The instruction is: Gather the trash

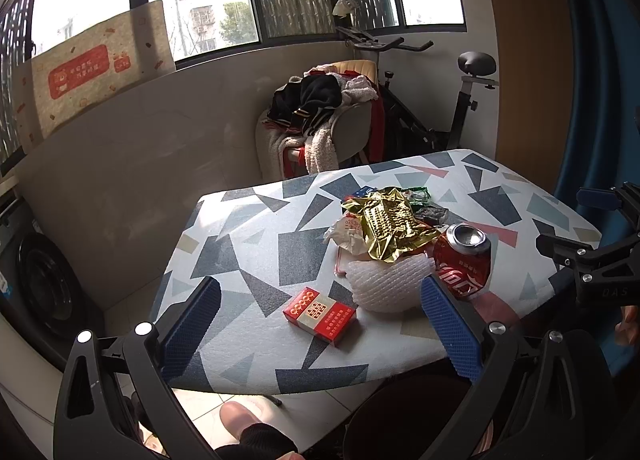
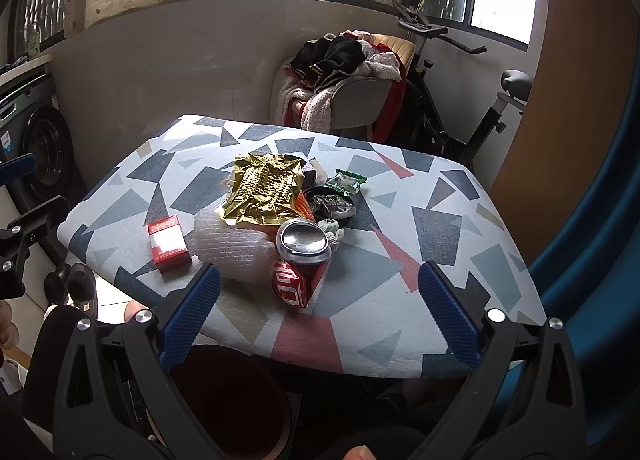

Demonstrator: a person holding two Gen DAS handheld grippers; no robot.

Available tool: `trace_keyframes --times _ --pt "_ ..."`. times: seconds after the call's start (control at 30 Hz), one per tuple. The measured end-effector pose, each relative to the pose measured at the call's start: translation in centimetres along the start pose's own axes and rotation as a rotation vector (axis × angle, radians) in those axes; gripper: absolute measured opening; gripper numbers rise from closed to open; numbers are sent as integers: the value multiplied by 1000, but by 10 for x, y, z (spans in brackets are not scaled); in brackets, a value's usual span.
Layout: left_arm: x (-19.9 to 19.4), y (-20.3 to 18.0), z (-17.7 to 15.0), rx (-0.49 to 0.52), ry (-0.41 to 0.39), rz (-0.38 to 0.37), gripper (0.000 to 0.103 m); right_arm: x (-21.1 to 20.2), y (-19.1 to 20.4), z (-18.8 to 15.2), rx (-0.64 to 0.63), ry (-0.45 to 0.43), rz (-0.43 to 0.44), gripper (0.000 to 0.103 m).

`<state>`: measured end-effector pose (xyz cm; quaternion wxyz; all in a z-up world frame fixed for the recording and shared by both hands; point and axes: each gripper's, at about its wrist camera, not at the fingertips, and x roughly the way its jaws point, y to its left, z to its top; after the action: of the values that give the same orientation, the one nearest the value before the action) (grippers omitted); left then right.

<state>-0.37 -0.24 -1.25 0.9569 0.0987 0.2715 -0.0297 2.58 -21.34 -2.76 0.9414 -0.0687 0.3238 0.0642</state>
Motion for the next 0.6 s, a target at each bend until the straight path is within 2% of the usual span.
trace_keyframes --times 0.6 --pt "0 -2 0 6 -1 1 98 0 -1 0 1 0 2 97"
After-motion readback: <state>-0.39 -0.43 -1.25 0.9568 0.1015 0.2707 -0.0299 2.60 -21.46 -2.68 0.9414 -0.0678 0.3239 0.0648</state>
